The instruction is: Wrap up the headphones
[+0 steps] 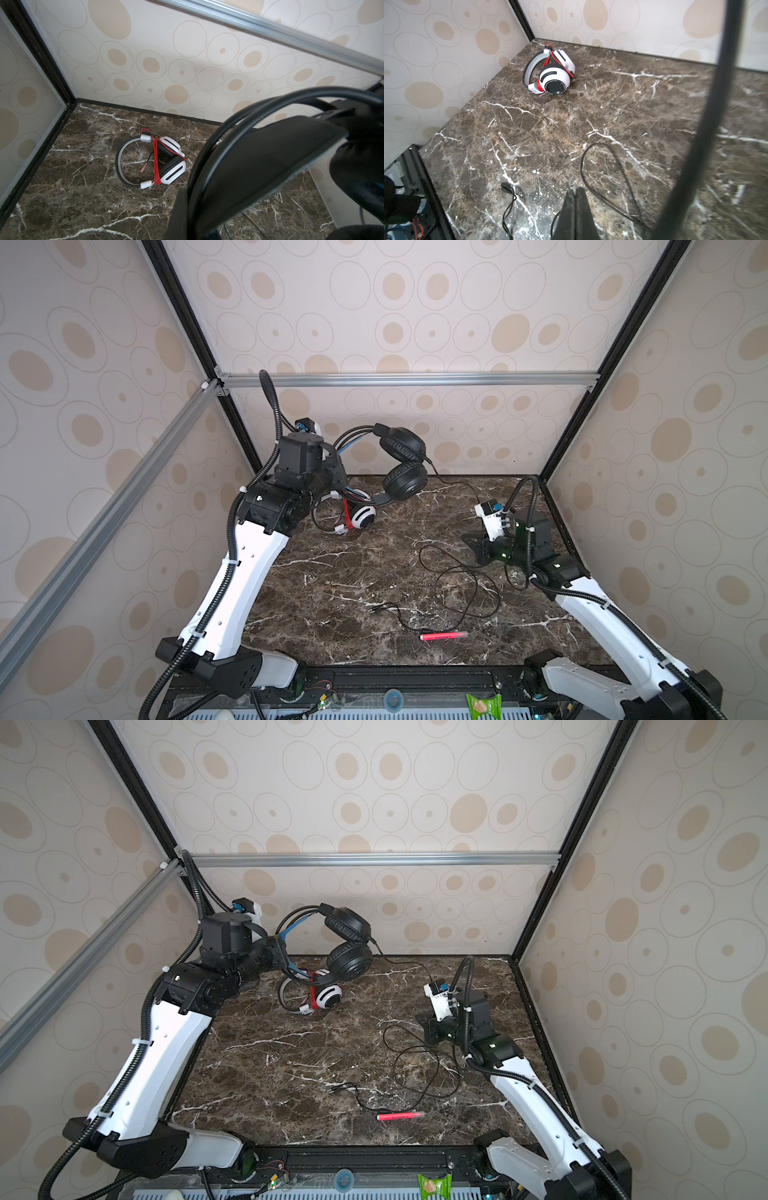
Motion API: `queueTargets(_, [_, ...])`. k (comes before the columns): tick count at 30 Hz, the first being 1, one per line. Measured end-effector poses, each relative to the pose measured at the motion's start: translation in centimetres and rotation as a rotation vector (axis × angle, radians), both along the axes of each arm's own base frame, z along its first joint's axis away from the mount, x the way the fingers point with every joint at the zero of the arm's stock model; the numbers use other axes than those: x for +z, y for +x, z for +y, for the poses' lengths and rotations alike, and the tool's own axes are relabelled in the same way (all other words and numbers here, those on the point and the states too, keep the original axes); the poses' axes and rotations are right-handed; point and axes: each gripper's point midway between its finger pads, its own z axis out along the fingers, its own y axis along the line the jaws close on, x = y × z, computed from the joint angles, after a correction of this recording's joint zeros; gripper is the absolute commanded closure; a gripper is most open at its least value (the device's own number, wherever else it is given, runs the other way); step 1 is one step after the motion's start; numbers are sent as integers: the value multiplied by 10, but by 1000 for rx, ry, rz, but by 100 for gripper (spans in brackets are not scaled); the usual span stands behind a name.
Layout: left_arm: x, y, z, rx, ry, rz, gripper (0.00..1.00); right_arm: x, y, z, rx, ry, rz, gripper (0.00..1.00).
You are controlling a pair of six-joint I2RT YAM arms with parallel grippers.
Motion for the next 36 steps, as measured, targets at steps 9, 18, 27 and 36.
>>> queueTargets(9, [-66,0,6,7,95,102,100,65,-28,18,122,-231,-192,100])
queueTargets(18, [-102,-2,7,-16,197,157,100,120,-61,71,373,-323,-323,100])
queueTargets(27, [-118,-11,14,-21,247,178,100,144,-91,90,541,-282,-339,100])
queueTargets(36, [-116,-14,-3,-120,321,129,100,179,-110,101,652,-208,-353,100])
